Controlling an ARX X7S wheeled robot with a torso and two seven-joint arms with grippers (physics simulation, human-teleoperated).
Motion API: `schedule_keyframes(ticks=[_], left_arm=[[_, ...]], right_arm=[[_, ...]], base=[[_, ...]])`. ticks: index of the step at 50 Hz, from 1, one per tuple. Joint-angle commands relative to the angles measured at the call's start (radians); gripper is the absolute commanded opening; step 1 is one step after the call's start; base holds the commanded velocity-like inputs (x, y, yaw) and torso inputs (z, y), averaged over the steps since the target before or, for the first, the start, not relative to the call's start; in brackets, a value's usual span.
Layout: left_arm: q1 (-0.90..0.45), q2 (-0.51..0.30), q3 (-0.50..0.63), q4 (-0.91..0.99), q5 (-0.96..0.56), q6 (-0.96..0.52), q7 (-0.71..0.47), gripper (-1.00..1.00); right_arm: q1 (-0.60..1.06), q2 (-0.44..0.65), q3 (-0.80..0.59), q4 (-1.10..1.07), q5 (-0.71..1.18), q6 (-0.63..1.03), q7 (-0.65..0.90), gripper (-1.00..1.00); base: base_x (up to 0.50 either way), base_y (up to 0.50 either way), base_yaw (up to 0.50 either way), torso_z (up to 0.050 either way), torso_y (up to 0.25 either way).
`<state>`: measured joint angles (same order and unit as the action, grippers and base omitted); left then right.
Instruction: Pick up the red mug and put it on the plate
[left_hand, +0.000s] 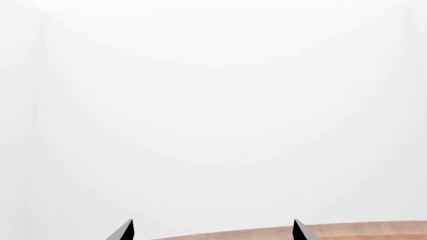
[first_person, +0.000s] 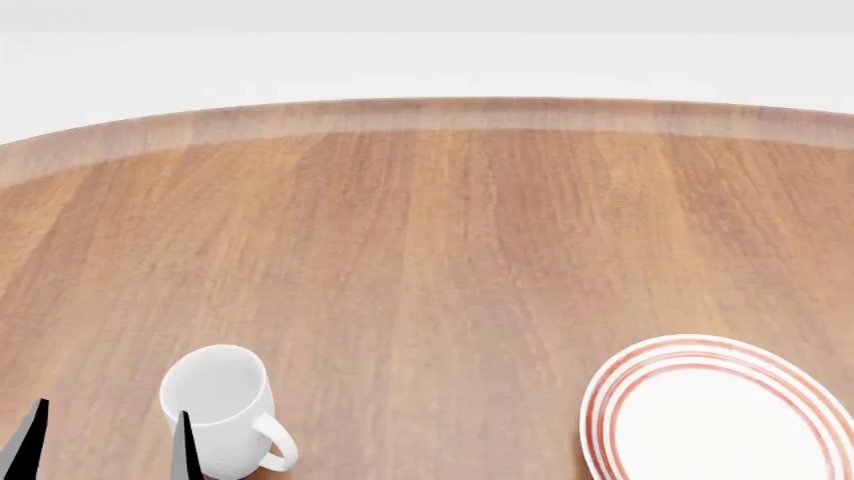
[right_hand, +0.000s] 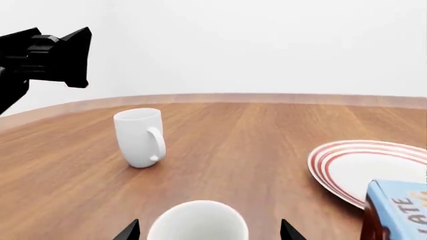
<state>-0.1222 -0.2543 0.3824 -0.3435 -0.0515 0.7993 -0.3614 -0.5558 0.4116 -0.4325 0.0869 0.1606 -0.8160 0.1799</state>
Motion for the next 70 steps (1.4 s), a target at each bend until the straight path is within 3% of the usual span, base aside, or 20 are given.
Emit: schedule_keyframes(ticks=[1, 33, 62, 70], left_arm=[[-0.001, -0.001, 0.003, -0.001, -0.002, 0.003, -0.003, 1.00], [-0.003, -0.006, 0.012, -0.002, -0.006, 0.004, -0.010, 1.00], [-0.005, -0.011, 0.019, -0.002, -0.006, 0.003, -0.018, 1.00], [-0.006, -0.012, 0.021, -0.002, -0.007, 0.004, -0.020, 1.00]], right_arm=[[-0.009, -0.003, -0.005, 0.035, 0.008, -0.038, -0.003, 1.00], [0.006, -0.026, -0.034, 0.137, 0.039, -0.092, -0.026, 1.00], [0.136, -0.118, -0.040, 0.458, 0.148, -0.225, -0.179, 1.00], [0.078, -0.124, -0.008, 0.384, 0.110, -0.197, -0.175, 1.00]], base=[[0.00, 0.00, 0.00, 0.000, 0.000], [0.00, 0.00, 0.00, 0.000, 0.000], [0.00, 0.00, 0.00, 0.000, 0.000], [0.00, 0.00, 0.00, 0.000, 0.000]])
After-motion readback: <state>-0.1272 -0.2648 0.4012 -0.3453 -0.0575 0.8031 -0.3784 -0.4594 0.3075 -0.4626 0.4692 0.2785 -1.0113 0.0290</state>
